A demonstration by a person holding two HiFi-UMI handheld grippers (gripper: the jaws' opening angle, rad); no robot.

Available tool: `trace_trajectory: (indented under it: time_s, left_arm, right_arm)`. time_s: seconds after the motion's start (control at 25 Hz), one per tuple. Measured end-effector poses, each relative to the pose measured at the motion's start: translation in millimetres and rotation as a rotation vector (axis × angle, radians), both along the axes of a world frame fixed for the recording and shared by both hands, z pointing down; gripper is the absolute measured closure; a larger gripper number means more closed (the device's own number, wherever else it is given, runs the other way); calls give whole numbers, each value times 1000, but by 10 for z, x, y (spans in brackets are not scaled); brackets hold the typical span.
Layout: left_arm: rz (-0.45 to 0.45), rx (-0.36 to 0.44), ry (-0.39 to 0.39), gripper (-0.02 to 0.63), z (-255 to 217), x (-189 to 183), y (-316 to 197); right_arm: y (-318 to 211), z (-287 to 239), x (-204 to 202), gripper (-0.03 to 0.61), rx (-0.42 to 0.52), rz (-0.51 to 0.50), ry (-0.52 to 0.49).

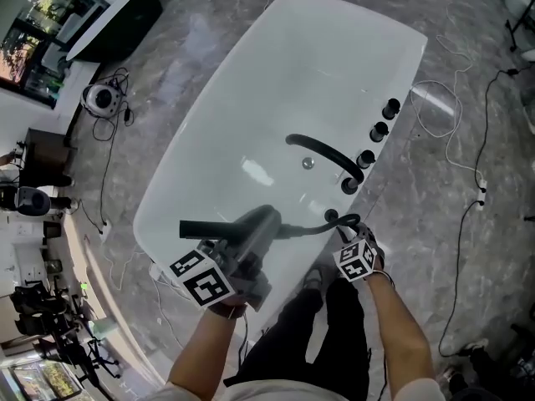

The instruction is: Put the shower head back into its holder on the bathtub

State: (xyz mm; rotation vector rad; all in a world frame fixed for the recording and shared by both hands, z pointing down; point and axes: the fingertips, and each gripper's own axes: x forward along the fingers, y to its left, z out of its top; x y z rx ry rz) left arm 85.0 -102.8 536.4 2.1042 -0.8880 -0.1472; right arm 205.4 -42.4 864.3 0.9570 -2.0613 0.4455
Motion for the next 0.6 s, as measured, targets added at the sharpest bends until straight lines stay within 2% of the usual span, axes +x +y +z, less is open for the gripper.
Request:
trace_trajectory:
  time_s: [0.12, 0.24, 0.44, 0.6]
  left_arm:
    - [18, 26, -22, 518, -149, 42, 2]
    - [37, 58, -90, 518, -246, 57, 35]
    - [74, 124, -211, 518, -298, 173, 34]
    - [108, 204, -348, 518, -342, 323, -29]
  right_arm:
    - [110, -37, 72, 488, -37, 11, 1]
    - [284, -239, 137, 488, -52, 75, -50]
    - [539, -906, 214, 488, -7, 169, -176]
    - [590, -1366, 381, 488, 47, 264, -286]
